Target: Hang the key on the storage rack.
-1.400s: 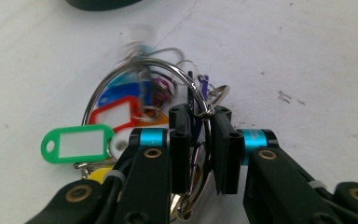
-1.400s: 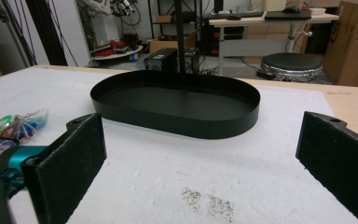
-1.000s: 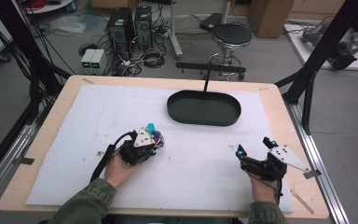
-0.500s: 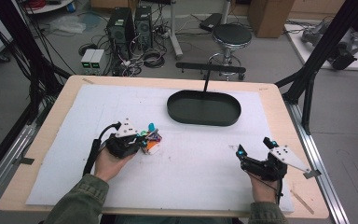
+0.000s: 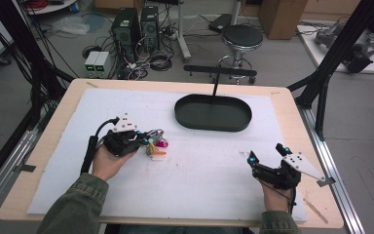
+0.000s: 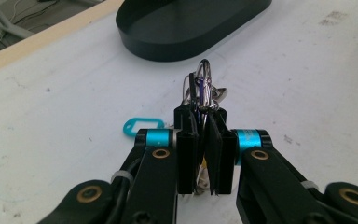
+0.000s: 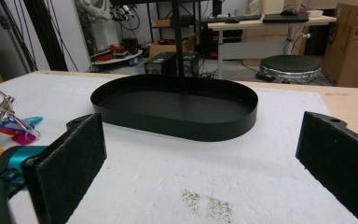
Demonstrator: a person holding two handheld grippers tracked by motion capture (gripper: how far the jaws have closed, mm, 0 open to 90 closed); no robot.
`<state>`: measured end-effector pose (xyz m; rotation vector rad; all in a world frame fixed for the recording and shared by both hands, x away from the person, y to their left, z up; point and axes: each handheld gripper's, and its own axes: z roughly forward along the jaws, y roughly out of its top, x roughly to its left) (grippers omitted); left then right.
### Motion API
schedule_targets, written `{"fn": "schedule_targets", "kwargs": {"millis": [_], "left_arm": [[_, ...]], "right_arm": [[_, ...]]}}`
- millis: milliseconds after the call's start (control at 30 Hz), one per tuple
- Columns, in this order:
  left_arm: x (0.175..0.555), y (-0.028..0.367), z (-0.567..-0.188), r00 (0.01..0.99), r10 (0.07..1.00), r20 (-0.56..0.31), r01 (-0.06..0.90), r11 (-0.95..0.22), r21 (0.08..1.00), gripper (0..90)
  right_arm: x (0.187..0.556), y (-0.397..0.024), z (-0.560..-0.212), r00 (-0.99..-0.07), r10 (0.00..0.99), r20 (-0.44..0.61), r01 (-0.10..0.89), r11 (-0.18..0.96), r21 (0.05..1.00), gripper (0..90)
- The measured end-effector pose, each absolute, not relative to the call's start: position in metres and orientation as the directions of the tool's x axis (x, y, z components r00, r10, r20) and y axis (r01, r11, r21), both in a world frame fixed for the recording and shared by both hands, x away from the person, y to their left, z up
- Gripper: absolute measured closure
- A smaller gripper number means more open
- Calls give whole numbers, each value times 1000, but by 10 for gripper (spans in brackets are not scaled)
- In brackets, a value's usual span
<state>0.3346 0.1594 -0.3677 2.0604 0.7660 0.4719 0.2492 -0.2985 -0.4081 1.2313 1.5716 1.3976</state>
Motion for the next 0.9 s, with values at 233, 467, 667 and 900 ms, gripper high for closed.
{"fn": "schedule_targets", "kwargs": {"millis": [233,467,667,900], "left_arm": [[336,155,-349,744,665,64,322,-441,838,837],[339,146,-334,764,639,82,291,-455,842,841],[343,141,-320,776,626,77,274,-445,853,843],[350,137,-307,791,607,78,253,-440,862,842]], "right_arm": [[249,-299,-408,-316,944,96,203,-32,979,5],[249,-299,-408,-315,944,101,203,-37,979,5],[249,-299,-408,-317,943,103,203,-38,978,5],[249,-300,-408,-320,941,106,206,-40,978,5]]}}
